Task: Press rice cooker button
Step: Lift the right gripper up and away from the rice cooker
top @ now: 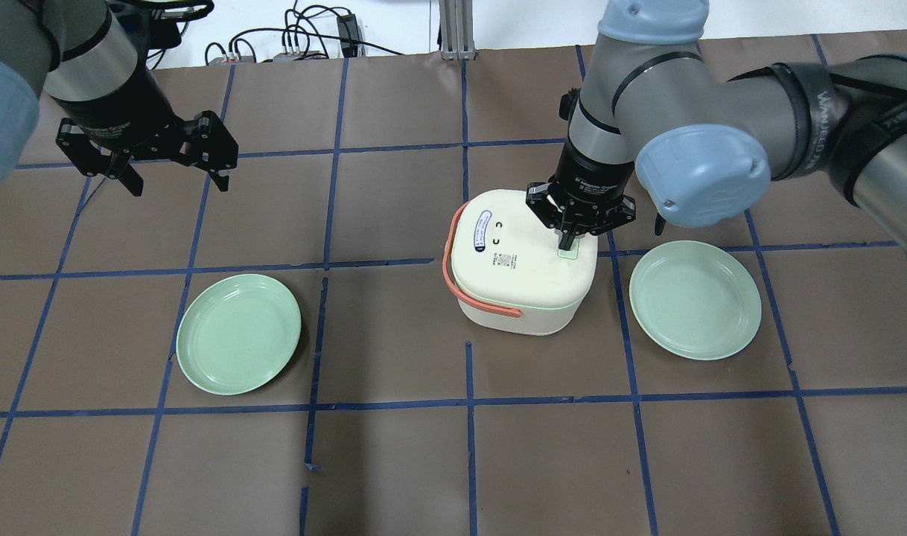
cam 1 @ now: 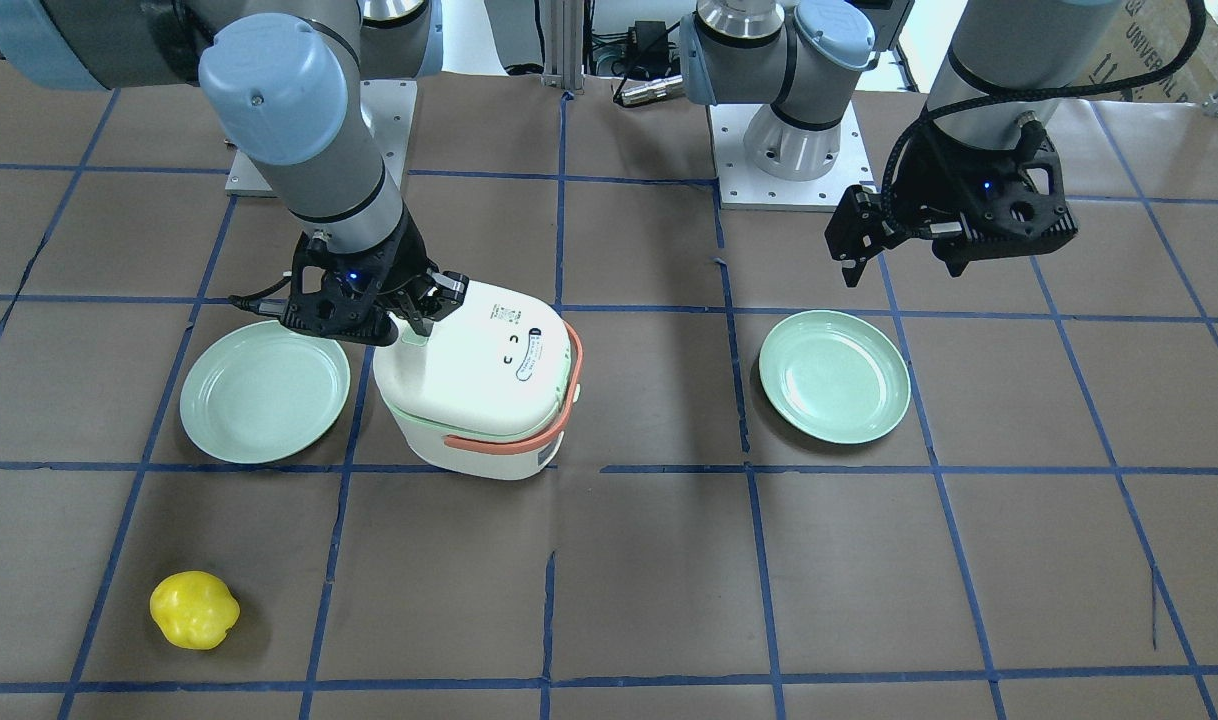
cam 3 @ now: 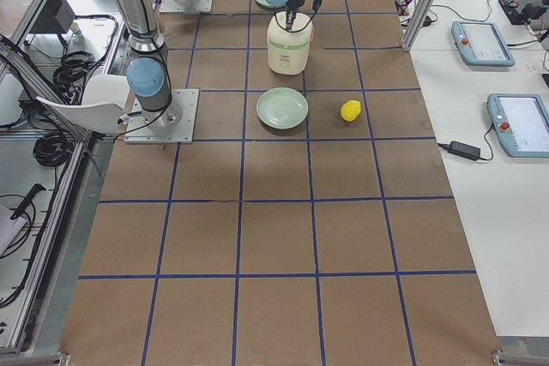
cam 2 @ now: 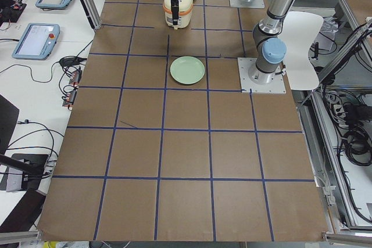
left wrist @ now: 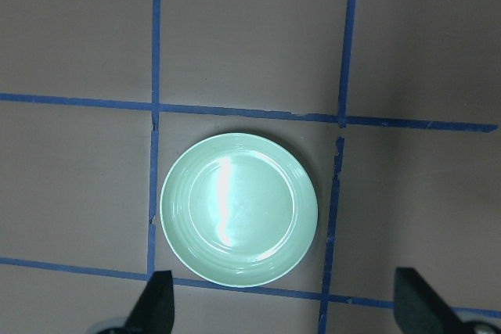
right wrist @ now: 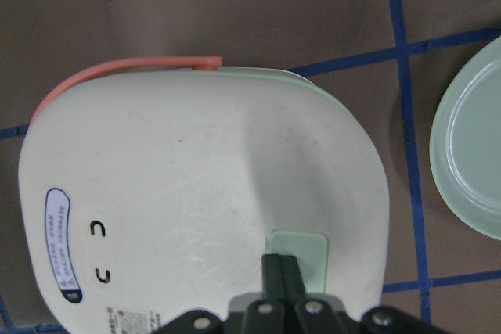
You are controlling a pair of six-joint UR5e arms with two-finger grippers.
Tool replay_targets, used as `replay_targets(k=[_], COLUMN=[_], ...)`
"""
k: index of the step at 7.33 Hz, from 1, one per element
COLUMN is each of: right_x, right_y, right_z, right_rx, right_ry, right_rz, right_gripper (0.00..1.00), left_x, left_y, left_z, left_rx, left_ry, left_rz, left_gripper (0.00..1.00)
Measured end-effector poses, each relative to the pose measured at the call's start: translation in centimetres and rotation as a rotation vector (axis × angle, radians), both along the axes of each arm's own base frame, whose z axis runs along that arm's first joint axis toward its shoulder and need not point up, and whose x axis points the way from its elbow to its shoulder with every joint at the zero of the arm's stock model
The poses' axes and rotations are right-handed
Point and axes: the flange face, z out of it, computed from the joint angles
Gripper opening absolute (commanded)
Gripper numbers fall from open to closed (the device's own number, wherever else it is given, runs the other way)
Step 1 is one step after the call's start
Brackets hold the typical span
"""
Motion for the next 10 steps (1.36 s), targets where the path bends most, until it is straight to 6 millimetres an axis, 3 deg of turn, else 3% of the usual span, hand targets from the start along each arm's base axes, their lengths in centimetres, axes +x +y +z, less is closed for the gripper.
replay_targets(k=[1, 3, 5, 7, 9, 10], right_x=[0.0, -0.4, -2.4, -5.5, -6.6, -6.8], right_y=[-0.3, -2.1, -3.8, -4.3, -4.2, -4.1], right_z=[2.2, 7.1, 10.9, 12.5, 12.3, 11.8], right_rx=[-0.031, -0.079, -0.079, -0.073, -0.061, -0.053], right_ry=[-0.006, -0.013, 0.004, 0.057, 0.099, 0.105], right_rz=[-0.001, 0.003, 0.068, 0.141, 0.204, 0.240], right_gripper=[0.26, 0.44, 0.62, 0.71, 0.93, 0.94], left_x=[0.0, 0.0, 0.0, 0.0, 0.0, 0.0], left_y=[0.0, 0.0, 0.0, 0.0, 0.0, 0.0], left_z=[0.0, 0.0, 0.0, 0.0, 0.0, 0.0], left_rx=[0.000, 0.000, 0.000, 0.000, 0.000, 0.000], left_ry=[0.000, 0.000, 0.000, 0.000, 0.000, 0.000], left_rz=[0.000, 0.000, 0.000, 0.000, 0.000, 0.000], left_gripper=[1.00, 1.00, 1.00, 1.00, 1.00, 1.00])
